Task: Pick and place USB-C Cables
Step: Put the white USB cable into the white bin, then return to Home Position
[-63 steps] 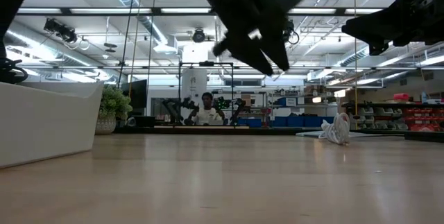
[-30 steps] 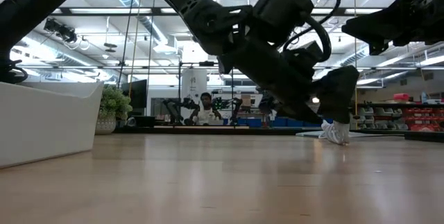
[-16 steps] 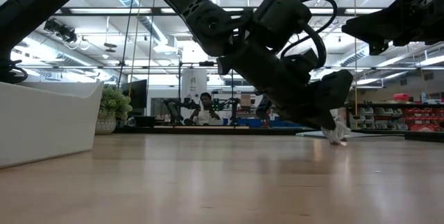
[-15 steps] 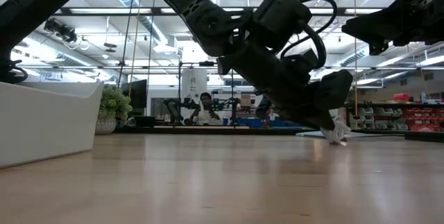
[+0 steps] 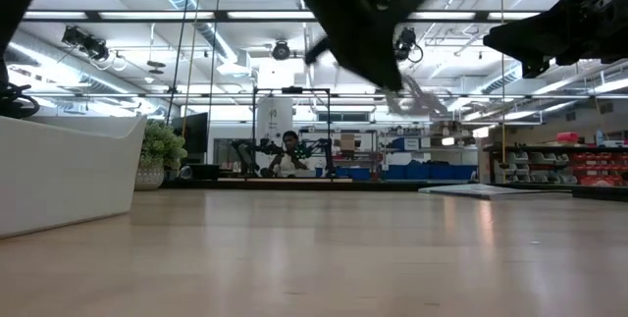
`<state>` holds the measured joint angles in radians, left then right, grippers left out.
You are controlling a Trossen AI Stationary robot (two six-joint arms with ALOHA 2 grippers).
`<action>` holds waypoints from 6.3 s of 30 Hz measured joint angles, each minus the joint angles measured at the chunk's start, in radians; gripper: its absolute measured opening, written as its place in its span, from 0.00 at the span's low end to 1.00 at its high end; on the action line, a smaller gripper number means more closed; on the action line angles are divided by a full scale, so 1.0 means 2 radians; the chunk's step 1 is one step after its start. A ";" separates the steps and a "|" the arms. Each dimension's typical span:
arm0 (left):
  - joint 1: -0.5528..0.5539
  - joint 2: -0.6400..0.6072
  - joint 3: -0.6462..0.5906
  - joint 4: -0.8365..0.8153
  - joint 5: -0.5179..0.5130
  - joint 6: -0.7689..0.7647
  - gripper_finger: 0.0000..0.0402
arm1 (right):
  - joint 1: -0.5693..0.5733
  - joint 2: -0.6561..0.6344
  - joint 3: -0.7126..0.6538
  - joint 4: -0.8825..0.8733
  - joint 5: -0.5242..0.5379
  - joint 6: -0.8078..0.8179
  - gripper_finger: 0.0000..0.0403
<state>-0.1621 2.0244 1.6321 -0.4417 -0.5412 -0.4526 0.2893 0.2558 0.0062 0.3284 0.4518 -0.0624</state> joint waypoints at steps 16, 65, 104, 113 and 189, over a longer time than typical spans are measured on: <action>-0.183 -0.150 0.000 -0.286 0.142 -0.391 0.06 | 0.000 0.000 0.000 0.001 0.000 0.000 0.24; -0.315 -0.093 0.033 -0.477 0.172 -0.625 0.48 | 0.000 0.000 0.000 0.008 0.000 0.000 0.24; -0.069 -0.076 -0.020 -0.280 -0.307 -0.002 0.35 | 0.000 0.000 0.000 0.008 0.000 0.000 0.24; -0.036 -0.047 -0.020 -0.225 -0.124 0.220 0.35 | 0.000 0.000 0.000 0.011 0.000 0.000 0.24; -0.112 -0.782 -0.707 0.509 0.158 0.391 0.12 | 0.018 -0.011 0.000 -0.125 -0.001 0.000 0.24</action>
<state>-0.3855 0.4599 0.2179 0.5768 -0.2253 0.3288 0.3260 0.2337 0.0063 0.0792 0.4507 -0.0624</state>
